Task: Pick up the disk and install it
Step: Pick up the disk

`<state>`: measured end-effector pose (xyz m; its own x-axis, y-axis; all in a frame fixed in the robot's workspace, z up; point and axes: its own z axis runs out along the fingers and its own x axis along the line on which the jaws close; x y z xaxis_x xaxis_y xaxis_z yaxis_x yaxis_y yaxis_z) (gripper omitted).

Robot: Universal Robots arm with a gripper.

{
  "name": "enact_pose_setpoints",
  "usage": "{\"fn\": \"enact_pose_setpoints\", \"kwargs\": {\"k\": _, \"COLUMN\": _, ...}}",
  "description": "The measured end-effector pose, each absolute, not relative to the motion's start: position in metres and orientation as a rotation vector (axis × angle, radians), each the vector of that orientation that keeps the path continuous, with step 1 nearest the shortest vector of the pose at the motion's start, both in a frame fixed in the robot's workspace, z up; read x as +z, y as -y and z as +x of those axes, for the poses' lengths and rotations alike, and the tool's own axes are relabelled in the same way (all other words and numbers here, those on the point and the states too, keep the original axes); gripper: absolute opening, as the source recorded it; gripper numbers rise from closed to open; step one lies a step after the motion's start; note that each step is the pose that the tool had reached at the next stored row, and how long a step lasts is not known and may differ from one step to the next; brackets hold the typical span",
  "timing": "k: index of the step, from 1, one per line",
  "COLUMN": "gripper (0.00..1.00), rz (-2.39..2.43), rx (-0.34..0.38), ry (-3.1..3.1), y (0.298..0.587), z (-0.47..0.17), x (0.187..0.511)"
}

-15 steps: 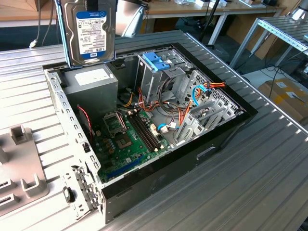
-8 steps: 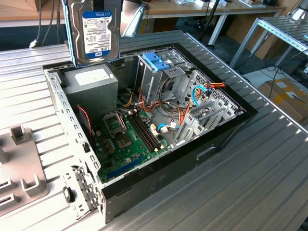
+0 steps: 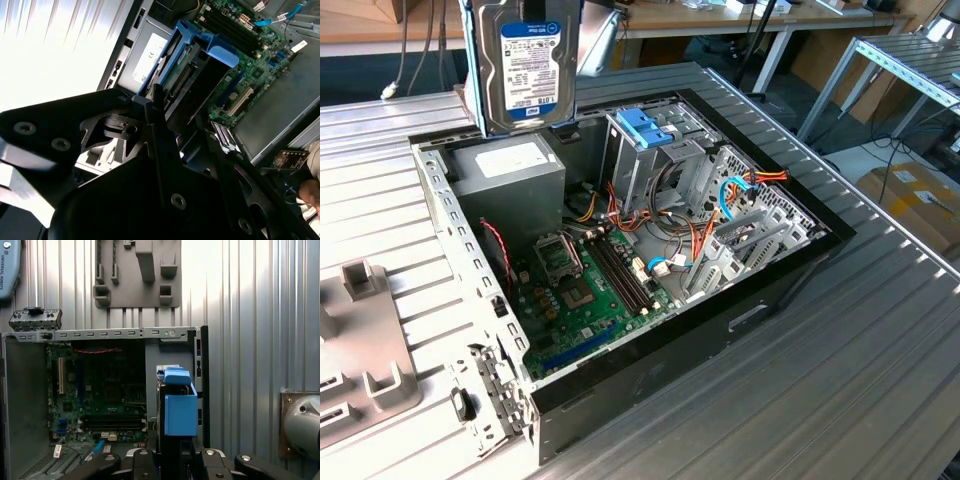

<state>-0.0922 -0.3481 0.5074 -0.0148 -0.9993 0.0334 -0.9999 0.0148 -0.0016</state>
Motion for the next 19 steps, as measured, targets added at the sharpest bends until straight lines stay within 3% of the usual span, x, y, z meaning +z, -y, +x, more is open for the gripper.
{"fn": "enact_pose_setpoints", "kwargs": {"k": 19, "gripper": 0.35, "rz": 2.189, "rx": 0.038, "ry": 2.221, "y": 0.347, "z": -0.072, "x": 0.507}}
